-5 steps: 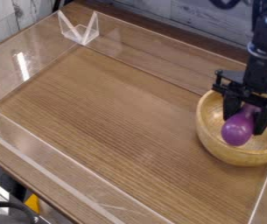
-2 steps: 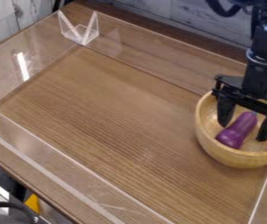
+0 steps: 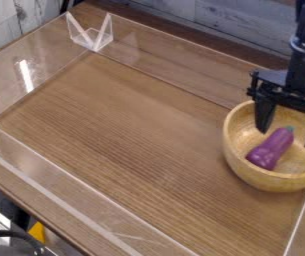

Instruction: Put the purple eggplant in the brown bowl

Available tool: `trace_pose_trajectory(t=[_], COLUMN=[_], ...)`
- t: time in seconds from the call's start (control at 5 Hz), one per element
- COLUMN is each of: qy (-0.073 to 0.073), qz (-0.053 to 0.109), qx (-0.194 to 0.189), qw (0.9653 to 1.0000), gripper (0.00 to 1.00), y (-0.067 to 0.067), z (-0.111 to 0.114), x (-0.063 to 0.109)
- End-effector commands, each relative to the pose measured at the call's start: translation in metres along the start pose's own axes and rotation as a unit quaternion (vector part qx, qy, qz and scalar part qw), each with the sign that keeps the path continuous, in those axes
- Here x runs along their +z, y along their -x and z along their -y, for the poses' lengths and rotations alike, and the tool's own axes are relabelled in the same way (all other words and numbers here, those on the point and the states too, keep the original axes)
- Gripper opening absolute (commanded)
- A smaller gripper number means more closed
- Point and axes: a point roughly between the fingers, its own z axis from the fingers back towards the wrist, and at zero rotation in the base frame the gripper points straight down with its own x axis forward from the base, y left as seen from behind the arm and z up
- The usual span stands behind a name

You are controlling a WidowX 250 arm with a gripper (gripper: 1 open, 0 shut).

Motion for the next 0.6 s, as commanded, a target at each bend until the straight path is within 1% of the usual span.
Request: trace_pose_trajectory(t=[0.0,0.4], qy=[0.010,0.013], qz=[0.032,0.040], qx=[0.001,-0.031], qw=[0.9994,0.9986], gripper=[1.00,1.00], y=[0.0044,0.0047], z=[0.0140,0.0058], x=[0.0178,0.0088])
